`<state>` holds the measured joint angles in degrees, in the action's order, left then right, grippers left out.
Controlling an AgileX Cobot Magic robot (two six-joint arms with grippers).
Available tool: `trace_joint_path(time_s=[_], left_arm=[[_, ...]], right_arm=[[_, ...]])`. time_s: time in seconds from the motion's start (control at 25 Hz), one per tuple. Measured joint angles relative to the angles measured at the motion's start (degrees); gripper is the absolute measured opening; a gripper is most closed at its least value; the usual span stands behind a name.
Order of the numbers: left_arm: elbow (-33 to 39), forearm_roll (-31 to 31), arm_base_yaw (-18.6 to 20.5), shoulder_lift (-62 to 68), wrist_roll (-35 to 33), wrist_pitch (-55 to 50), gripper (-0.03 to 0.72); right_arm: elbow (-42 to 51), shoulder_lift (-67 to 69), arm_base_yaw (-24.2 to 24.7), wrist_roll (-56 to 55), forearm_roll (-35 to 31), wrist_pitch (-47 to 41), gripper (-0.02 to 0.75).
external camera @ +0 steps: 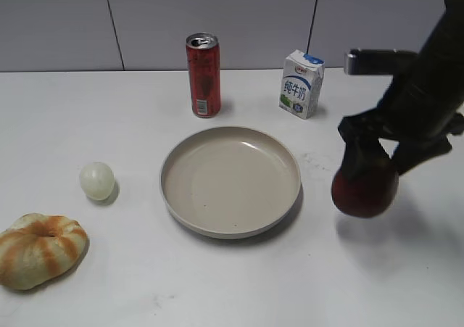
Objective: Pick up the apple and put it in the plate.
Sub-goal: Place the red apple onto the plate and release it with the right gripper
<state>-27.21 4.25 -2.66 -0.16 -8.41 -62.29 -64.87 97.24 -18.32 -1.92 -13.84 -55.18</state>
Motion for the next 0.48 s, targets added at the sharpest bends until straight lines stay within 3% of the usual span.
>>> trace_joint_path(time_s=[0.48], left_arm=[[0.0, 0.0, 0.0, 0.0, 0.0, 0.0, 0.236]], right_arm=[[-31.56, 19.92, -13.8, 0.2, 2.37, -6.86, 0.549]])
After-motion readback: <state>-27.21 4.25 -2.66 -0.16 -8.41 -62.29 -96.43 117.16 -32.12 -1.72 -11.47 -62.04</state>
